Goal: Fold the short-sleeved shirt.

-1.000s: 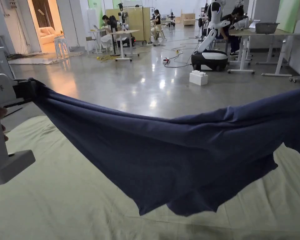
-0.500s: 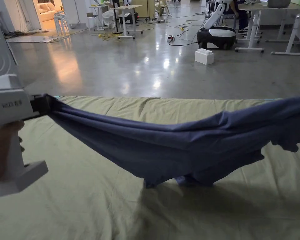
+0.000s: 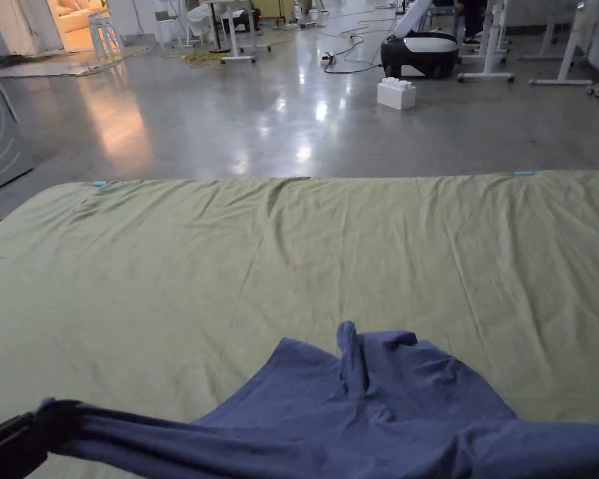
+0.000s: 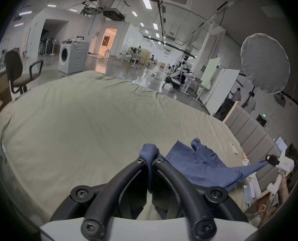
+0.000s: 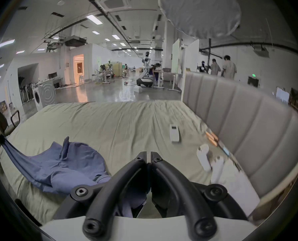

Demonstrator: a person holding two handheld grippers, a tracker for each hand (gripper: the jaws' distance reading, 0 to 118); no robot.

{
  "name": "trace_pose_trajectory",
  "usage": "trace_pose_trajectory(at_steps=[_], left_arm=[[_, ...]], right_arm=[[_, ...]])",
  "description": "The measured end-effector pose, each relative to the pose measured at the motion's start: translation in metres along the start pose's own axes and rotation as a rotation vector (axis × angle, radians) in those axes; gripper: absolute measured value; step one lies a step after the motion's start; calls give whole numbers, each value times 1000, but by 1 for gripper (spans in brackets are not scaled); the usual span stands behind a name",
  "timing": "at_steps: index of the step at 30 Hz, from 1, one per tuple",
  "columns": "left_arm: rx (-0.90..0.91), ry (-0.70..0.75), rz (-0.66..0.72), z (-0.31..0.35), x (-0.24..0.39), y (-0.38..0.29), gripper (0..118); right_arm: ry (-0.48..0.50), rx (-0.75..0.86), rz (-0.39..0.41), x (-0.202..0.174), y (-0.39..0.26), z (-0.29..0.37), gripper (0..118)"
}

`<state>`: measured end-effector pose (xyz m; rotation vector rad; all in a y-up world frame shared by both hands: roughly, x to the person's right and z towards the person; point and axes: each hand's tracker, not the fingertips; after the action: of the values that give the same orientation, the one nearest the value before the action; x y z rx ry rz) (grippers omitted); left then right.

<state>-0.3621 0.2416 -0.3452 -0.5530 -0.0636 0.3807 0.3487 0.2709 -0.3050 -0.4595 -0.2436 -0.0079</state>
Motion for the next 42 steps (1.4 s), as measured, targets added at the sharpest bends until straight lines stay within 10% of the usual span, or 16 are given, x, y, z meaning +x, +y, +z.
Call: trace_pose_trajectory(at_steps=[23, 25, 27, 31, 42], left_arm=[[-186, 134, 133, -11, -85, -126, 9], [-182, 130, 147, -9, -88, -126, 10], [-171, 160, 116, -4, -77, -126, 31], [-91, 263, -32, 18, -65, -120, 93], [136, 181, -320, 114, 65, -96, 99]], right_arm=[[-13, -405, -124, 25, -161, 8, 5], [-23, -404, -94, 23, -166, 9, 30], [-36, -408, -72, 24, -168, 10, 79], [-20, -320, -168, 34, -158, 33, 83], [100, -20, -356, -22, -115, 121, 85]])
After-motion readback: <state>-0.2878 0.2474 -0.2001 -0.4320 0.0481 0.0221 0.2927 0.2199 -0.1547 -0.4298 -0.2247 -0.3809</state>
